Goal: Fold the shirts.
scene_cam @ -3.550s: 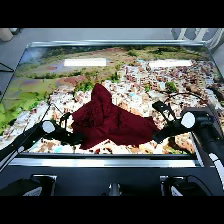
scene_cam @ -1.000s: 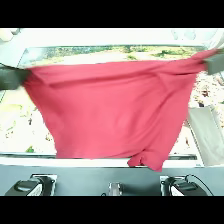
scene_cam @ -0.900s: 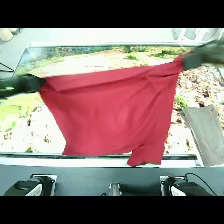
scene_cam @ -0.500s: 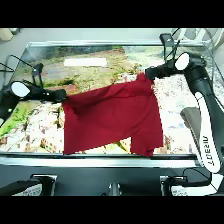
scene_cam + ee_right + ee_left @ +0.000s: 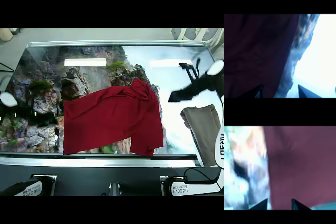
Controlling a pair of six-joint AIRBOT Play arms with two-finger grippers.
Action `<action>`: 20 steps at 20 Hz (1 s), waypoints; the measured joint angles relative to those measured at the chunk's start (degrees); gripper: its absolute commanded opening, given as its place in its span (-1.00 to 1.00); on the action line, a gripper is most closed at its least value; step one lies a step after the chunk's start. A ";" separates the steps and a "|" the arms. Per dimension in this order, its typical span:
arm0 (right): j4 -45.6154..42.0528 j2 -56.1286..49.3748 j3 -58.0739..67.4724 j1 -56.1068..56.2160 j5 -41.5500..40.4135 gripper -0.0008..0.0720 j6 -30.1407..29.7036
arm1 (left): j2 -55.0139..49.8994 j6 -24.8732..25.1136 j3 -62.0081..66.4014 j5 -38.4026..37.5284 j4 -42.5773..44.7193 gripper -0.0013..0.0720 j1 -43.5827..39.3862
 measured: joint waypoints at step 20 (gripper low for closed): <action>-0.74 1.66 -23.28 1.70 -6.27 0.71 -4.22 | 4.72 6.71 -25.33 12.07 -10.95 -0.77 1.03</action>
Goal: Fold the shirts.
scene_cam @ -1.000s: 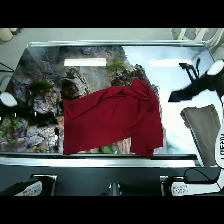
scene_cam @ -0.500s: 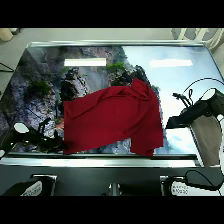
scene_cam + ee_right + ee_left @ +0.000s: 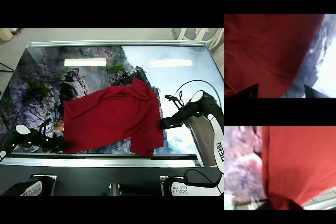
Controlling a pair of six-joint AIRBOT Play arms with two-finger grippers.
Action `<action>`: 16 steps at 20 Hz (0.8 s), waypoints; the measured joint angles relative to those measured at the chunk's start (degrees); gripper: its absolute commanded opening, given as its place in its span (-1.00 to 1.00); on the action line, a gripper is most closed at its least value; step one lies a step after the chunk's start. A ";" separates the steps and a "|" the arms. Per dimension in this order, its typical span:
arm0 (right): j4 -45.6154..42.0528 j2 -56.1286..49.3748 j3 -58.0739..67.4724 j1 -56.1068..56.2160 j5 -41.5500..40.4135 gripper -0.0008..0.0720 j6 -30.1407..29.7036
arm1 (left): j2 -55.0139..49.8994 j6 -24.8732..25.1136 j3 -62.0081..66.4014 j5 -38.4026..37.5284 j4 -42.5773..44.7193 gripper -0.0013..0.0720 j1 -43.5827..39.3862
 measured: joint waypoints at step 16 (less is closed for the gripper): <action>1.01 1.49 0.63 1.92 -0.46 -0.93 -0.70 | 8.39 1.70 8.52 0.09 -2.23 -0.90 0.04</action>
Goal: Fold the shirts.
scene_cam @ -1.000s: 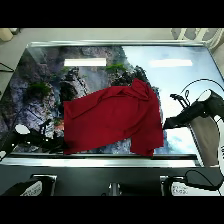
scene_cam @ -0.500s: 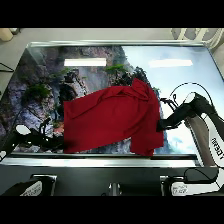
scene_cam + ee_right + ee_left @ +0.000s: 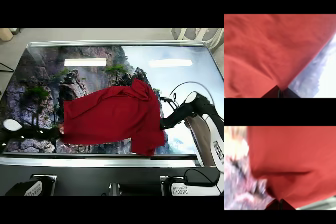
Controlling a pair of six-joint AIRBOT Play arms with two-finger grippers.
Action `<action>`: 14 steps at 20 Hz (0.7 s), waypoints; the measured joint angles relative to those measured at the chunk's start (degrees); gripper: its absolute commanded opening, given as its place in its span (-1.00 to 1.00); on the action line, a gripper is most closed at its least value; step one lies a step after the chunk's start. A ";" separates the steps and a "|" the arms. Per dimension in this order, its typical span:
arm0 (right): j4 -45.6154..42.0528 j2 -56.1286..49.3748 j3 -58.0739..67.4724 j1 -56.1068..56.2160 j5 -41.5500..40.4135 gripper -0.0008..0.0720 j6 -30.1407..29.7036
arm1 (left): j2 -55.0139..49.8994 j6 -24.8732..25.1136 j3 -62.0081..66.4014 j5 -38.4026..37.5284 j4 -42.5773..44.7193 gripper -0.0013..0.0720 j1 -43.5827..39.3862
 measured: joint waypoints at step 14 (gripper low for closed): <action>-4.48 50.90 35.23 -0.07 -34.23 -0.94 -1.11 | 22.60 -9.88 60.00 25.59 -0.79 -0.90 0.04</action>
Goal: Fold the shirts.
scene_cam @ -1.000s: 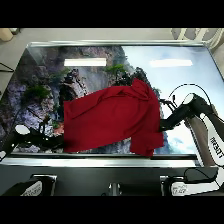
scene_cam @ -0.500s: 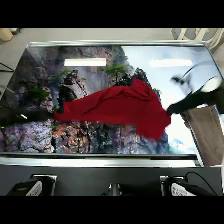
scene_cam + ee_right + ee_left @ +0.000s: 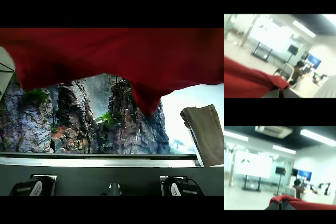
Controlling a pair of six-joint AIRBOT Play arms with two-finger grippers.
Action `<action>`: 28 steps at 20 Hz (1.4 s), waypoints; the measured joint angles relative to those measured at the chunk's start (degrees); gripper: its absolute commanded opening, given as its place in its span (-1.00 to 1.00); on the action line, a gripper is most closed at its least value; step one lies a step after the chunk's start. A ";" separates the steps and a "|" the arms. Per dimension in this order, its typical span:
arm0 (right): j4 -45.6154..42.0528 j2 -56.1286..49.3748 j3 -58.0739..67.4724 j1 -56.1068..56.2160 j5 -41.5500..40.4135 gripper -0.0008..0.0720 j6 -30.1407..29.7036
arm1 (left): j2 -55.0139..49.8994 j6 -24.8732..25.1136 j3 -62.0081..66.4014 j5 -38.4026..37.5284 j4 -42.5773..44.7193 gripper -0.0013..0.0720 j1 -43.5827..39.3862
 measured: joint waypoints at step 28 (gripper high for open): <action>6.73 -61.20 -2.27 6.64 30.71 0.47 6.86 | -45.62 7.69 -30.84 -16.13 2.45 0.74 1.14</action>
